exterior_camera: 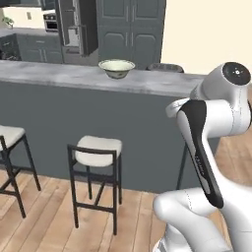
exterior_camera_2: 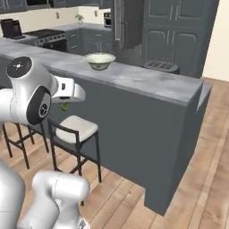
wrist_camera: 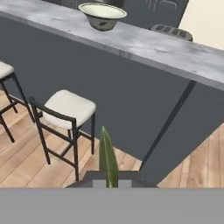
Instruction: There is a bowl on the dining counter. Grab a lemon wedge from the fridge and place it in the bowl. Then get the liquor bottle and glass cup from the cabinet and place them next to the bowl.
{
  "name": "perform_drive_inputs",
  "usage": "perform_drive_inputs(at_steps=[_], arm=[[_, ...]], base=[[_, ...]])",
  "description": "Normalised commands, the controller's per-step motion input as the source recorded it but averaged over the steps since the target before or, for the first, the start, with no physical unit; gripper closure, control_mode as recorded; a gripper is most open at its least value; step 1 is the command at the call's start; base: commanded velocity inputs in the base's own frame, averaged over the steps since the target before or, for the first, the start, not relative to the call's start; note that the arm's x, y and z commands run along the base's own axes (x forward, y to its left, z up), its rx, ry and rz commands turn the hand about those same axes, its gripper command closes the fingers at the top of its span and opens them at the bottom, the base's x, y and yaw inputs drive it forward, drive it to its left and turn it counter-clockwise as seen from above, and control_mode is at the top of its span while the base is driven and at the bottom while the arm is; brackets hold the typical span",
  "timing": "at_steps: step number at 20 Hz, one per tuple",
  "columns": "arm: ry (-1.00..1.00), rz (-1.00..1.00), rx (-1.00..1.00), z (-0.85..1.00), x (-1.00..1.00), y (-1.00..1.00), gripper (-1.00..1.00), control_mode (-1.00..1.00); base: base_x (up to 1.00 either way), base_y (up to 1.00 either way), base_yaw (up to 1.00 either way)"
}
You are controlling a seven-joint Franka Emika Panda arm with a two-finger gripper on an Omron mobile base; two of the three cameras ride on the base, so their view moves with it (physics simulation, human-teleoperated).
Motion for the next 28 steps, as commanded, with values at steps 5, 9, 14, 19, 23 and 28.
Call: perform_drive_inputs(at_steps=[5, 9, 14, 19, 23, 28], arm=[[0.0, 0.0, 0.0, 0.0, 0.0, 0.0, 1.0, 1.0], [0.0, 0.0, 0.0, 0.0, 0.0, 0.0, 1.0, 1.0], [0.0, 0.0, 0.0, 0.0, 0.0, 0.0, 1.0, 1.0], [0.0, 0.0, 0.0, 0.0, 0.0, 0.0, 1.0, 1.0], [0.0, 0.0, 0.0, 0.0, 0.0, 0.0, 1.0, 1.0], [0.0, 0.0, 0.0, 0.0, 0.0, 0.0, 1.0, 1.0]], base=[[0.17, 0.87, -0.44], [0.22, 0.86, -0.44], [0.24, 0.81, -0.44], [0.34, 0.73, -0.44], [0.57, 0.47, -0.42], [0.66, 0.42, -0.36]])
